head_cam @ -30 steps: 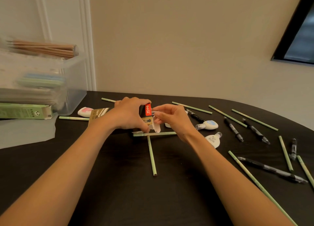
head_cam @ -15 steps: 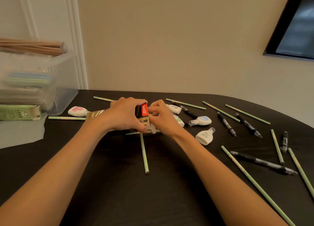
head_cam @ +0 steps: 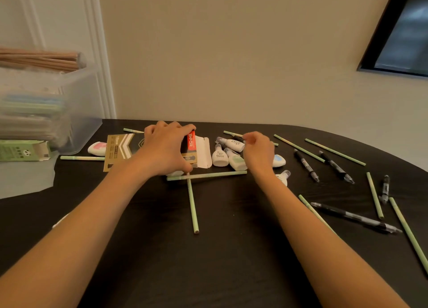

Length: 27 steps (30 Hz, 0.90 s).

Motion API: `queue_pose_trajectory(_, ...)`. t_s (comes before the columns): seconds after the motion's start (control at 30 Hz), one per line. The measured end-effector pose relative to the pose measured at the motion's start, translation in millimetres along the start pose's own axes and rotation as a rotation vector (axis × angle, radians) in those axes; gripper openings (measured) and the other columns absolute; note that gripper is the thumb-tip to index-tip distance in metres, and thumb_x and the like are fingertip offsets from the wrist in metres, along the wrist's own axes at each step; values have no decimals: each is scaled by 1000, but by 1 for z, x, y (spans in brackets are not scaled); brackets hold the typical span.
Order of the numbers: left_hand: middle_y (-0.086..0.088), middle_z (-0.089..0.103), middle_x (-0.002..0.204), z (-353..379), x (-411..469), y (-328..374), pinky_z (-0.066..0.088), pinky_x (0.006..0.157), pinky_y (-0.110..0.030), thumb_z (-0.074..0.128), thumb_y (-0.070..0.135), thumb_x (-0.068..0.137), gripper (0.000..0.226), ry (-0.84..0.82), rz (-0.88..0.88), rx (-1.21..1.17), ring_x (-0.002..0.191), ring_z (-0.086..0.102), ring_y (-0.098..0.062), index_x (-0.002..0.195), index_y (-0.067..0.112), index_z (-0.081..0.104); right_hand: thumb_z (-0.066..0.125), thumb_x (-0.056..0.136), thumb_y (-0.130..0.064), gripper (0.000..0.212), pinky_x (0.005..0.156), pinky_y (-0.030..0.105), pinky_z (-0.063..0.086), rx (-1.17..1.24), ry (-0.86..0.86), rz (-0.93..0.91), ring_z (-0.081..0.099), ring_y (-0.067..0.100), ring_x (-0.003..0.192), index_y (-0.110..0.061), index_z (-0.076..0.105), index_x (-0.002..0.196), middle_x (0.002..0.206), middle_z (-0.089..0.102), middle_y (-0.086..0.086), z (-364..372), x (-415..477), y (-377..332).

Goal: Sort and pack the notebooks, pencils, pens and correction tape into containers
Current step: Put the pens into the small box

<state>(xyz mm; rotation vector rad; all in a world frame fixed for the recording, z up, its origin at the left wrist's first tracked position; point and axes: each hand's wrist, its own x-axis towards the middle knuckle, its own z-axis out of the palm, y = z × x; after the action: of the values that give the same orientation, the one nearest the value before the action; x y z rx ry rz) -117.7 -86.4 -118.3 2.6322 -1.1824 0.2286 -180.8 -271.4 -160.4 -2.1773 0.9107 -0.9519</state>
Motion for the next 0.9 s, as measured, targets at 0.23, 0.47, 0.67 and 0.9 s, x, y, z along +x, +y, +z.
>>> queue_pose_trajectory(0.23, -1, 36, 144, 2, 1, 0, 20, 109, -41, 74, 39, 75, 89, 0, -16, -16, 133, 28, -26, 145, 27, 22, 61, 89, -24, 31, 100, 41, 30, -460, -244, 107, 33, 30, 126, -15, 63, 118, 127, 53, 10, 3, 11, 25)
queue_pose_trajectory(0.47, -2, 35, 145, 4, 1, 2, 20, 110, -42, 73, 41, 75, 89, -27, -27, 4, 135, 27, -27, 145, 27, 22, 60, 89, -22, 23, 95, 37, 32, -417, -156, 51, 49, 26, 112, -10, 62, 109, 110, 62, 8, 2, 3, 23)
queue_pose_trajectory(0.67, -3, 37, 143, 2, 0, -2, 22, 108, -42, 72, 41, 76, 89, -24, -80, 20, 134, 28, -28, 146, 25, 21, 61, 88, -8, 6, 67, 10, 42, 340, 144, 62, 61, 12, 83, -11, 59, 94, 87, 62, 1, -13, -5, 13)
queue_pose_trajectory(0.9, -5, 41, 140, -3, 0, -7, 26, 106, -43, 72, 42, 76, 86, -3, -154, -47, 131, 32, -29, 145, 23, 25, 54, 90, 0, 15, 81, 25, 50, 868, -111, 135, 62, 9, 66, -11, 61, 84, 78, 61, 1, -21, -12, -1)
